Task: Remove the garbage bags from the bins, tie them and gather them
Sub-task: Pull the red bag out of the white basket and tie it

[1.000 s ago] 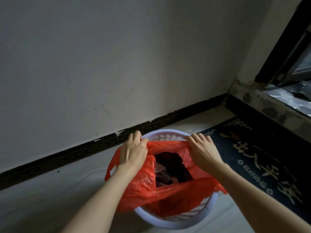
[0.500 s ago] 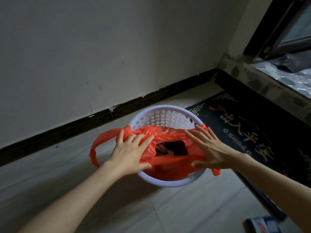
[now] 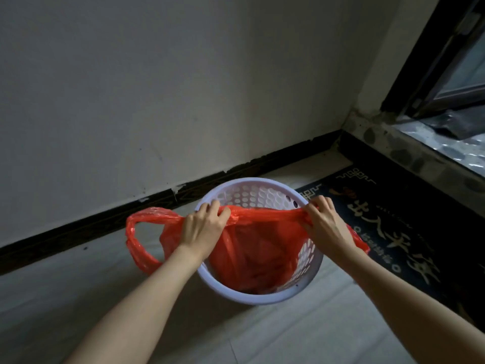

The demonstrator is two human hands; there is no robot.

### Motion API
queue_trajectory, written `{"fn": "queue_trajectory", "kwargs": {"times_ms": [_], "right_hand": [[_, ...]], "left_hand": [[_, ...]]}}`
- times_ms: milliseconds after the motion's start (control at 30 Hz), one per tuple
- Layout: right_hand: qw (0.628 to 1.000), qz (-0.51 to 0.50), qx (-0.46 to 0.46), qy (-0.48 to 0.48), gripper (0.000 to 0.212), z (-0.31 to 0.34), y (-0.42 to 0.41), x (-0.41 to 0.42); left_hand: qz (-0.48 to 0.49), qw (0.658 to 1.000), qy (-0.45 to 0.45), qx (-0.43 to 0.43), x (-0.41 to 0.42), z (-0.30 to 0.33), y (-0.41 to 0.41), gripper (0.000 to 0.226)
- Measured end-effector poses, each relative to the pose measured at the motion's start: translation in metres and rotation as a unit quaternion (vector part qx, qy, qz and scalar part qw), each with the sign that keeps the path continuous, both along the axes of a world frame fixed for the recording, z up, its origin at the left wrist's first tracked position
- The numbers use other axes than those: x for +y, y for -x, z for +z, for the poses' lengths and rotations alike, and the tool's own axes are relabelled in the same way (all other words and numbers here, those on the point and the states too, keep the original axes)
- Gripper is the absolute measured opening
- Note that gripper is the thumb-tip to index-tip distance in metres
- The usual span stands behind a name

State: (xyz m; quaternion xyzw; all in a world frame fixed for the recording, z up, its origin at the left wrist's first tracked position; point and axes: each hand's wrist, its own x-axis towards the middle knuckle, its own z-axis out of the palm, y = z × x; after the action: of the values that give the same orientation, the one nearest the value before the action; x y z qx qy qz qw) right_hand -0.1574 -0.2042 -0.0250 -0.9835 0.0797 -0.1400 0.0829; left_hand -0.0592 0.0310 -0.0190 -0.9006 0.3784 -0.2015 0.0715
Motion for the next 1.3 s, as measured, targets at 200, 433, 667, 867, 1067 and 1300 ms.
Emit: {"fn": "queue_trajectory", "kwargs": {"times_ms": [200, 433, 667, 867, 1067, 1300], "right_hand": [[0.993, 0.000, 0.073, 0.092, 0.035, 0.007, -0.063, 0.008], [0.986, 0.015, 0.161, 0.036, 0.049, 0.015, -0.046, 0.009], [0.989, -0.059, 0.139, -0.002, 0.020, 0.015, -0.057, 0.052], [0.925, -0.065, 0.127, -0.352, 0.022, 0.016, -0.061, 0.079], [0.814, 0.012, 0.211, -0.541, 0.076, 0.014, -0.059, 0.094], [0.891, 0.066, 0.317, -0.318, 0.092, -0.016, -0.062, 0.115]], "left_hand": [[0.178, 0.982, -0.003, 0.062, -0.001, 0.020, -0.049, 0.029], [0.223, 0.963, -0.071, 0.135, 0.033, 0.005, -0.045, 0.056], [0.163, 0.960, 0.067, 0.216, 0.025, 0.026, -0.026, 0.043], [-0.013, 0.912, 0.055, 0.407, 0.022, 0.020, 0.021, 0.063], [-0.093, 0.973, -0.035, 0.208, 0.030, 0.015, 0.047, 0.038], [-0.188, 0.971, 0.108, 0.098, 0.065, 0.016, 0.034, 0.022]]}}
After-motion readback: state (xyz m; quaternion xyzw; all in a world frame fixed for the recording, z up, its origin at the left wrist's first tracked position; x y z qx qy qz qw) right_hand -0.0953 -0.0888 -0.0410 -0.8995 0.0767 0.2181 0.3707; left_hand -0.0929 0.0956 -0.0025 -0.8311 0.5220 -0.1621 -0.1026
